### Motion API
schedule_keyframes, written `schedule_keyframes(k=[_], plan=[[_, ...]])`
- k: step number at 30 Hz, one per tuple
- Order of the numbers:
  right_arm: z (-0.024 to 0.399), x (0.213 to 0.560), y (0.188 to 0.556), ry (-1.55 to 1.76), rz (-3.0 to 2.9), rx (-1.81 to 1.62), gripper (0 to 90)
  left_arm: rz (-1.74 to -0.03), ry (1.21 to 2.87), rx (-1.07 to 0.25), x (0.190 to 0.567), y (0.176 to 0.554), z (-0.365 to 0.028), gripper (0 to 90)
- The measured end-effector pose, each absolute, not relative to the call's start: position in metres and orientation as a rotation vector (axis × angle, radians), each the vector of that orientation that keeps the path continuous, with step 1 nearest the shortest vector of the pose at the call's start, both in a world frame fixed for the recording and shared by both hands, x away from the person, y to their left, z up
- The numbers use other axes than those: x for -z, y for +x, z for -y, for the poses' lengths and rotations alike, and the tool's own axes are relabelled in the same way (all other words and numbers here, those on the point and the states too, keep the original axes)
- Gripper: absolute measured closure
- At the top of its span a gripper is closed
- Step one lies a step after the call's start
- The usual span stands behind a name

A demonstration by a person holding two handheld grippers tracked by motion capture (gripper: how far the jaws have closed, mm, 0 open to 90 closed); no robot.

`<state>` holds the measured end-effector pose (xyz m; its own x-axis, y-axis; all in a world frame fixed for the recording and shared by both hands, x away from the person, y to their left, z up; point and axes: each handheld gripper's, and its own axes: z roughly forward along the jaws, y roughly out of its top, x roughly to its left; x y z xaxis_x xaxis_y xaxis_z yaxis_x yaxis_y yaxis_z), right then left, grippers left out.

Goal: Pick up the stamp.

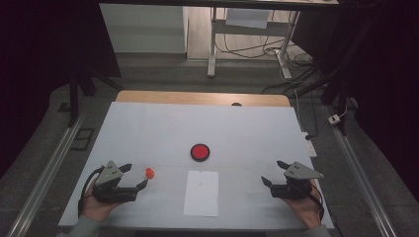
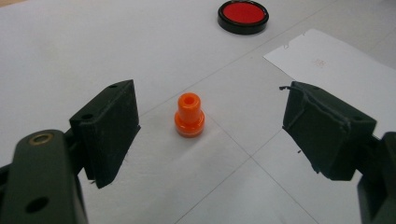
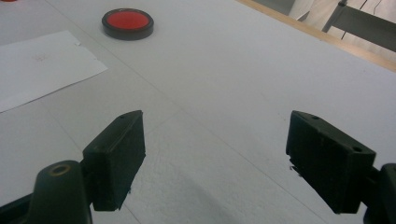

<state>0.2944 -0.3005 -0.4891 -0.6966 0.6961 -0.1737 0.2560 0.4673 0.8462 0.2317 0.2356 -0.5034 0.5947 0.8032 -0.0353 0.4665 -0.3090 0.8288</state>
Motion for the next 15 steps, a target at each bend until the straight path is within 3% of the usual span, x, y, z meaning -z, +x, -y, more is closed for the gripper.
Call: schedule_keyframes(k=[15], plan=[[0.2996,0.4899,0.2938,0.787,-2.223,-1.139,20.5,-1.012,1.980,-0.502,0.5032,0.2337,-0.2332,19.3]])
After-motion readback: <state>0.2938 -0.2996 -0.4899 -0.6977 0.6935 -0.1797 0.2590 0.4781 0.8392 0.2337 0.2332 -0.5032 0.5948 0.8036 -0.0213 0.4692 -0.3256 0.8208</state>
